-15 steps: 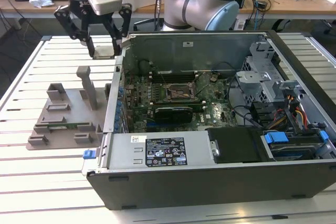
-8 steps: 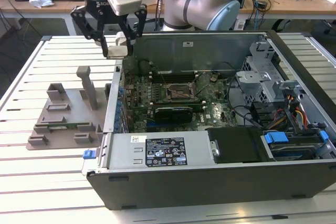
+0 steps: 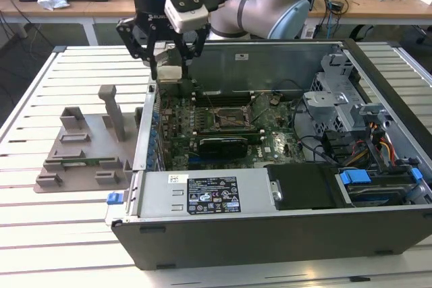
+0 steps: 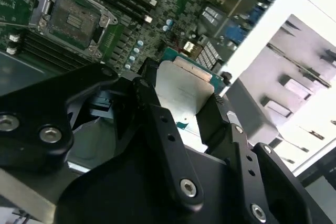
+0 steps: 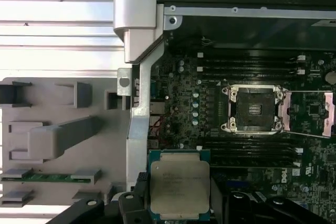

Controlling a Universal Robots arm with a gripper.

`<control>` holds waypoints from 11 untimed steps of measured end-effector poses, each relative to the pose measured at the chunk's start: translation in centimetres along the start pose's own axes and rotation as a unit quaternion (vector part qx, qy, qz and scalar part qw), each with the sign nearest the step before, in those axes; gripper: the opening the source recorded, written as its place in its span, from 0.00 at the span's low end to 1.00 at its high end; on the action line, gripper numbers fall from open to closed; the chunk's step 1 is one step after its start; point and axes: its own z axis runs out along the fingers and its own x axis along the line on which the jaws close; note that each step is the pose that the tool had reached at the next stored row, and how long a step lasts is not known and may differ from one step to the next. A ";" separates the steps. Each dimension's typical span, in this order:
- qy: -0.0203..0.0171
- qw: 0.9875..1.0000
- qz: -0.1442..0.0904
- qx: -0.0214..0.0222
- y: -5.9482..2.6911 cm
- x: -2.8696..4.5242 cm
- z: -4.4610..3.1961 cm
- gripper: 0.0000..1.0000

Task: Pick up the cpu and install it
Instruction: 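Pick up the cpu and move it towards the insertion slot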

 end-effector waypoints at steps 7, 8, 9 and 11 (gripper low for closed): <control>0.003 1.000 0.000 0.000 0.29 -2.10 0.95 0.55; 0.003 1.000 0.000 0.000 0.31 -2.33 1.09 0.55; 0.003 1.000 0.000 0.000 0.35 -2.68 1.30 0.55; 0.004 1.000 0.000 0.000 0.42 -3.38 1.75 0.55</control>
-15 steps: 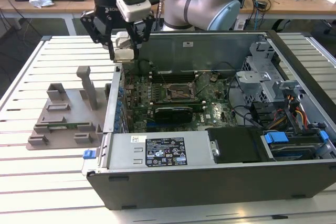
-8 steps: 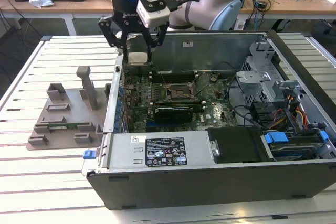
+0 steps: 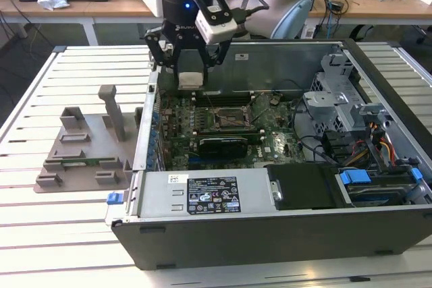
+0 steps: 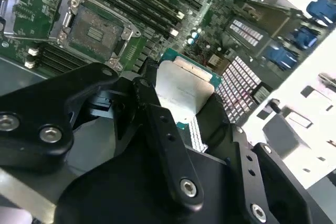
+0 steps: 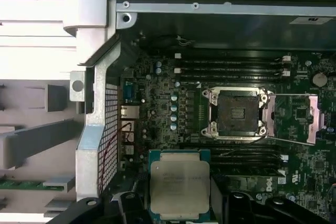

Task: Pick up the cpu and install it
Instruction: 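Pick up the cpu and move it towards the insertion slot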

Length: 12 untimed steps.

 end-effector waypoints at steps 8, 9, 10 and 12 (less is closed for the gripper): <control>0.001 1.000 0.000 0.000 0.17 -1.78 1.20 0.55; 0.002 1.000 0.000 0.000 0.19 -2.01 1.38 0.55; 0.002 1.000 0.000 0.000 0.20 -2.17 1.51 0.55; 0.002 1.000 0.000 0.000 0.23 -2.47 1.76 0.55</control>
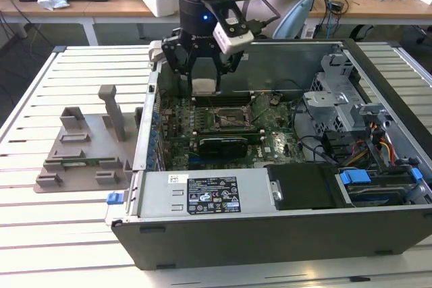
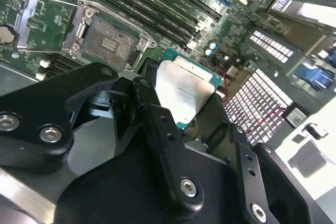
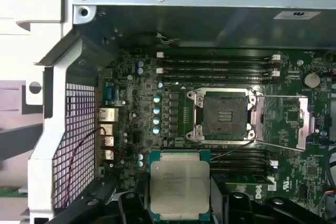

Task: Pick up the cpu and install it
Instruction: 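Pick up the cpu and move it towards the insertion slot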

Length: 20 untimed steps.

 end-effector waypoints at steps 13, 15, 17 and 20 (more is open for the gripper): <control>0.006 1.000 0.000 0.000 1.90 -4.36 3.49 0.55; 0.006 1.000 0.000 0.000 2.07 -4.52 4.04 0.55; 0.006 1.000 0.000 0.000 2.19 -4.59 4.55 0.55; 0.007 1.000 0.000 0.001 2.79 -5.75 5.37 0.55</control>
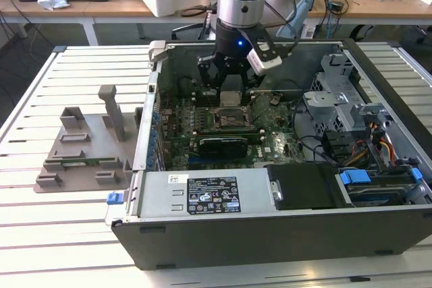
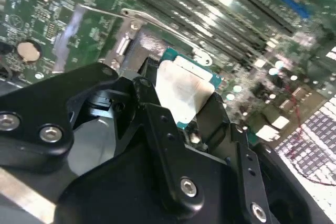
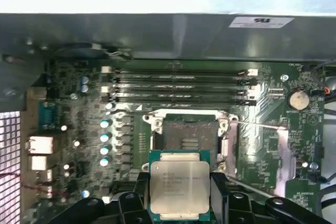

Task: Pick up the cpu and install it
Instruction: 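Pick up the cpu and move it towards the insertion slot, then place the cpu into insertion slot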

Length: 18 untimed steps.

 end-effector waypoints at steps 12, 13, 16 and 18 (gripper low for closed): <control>0.000 1.000 0.000 0.002 0.19 -1.62 0.80 0.55; 0.000 1.000 0.000 0.002 0.19 -1.62 0.80 0.55; 0.000 1.000 0.000 0.002 0.19 -1.63 0.80 0.55; 0.000 1.000 0.000 0.002 0.19 -1.64 0.80 0.55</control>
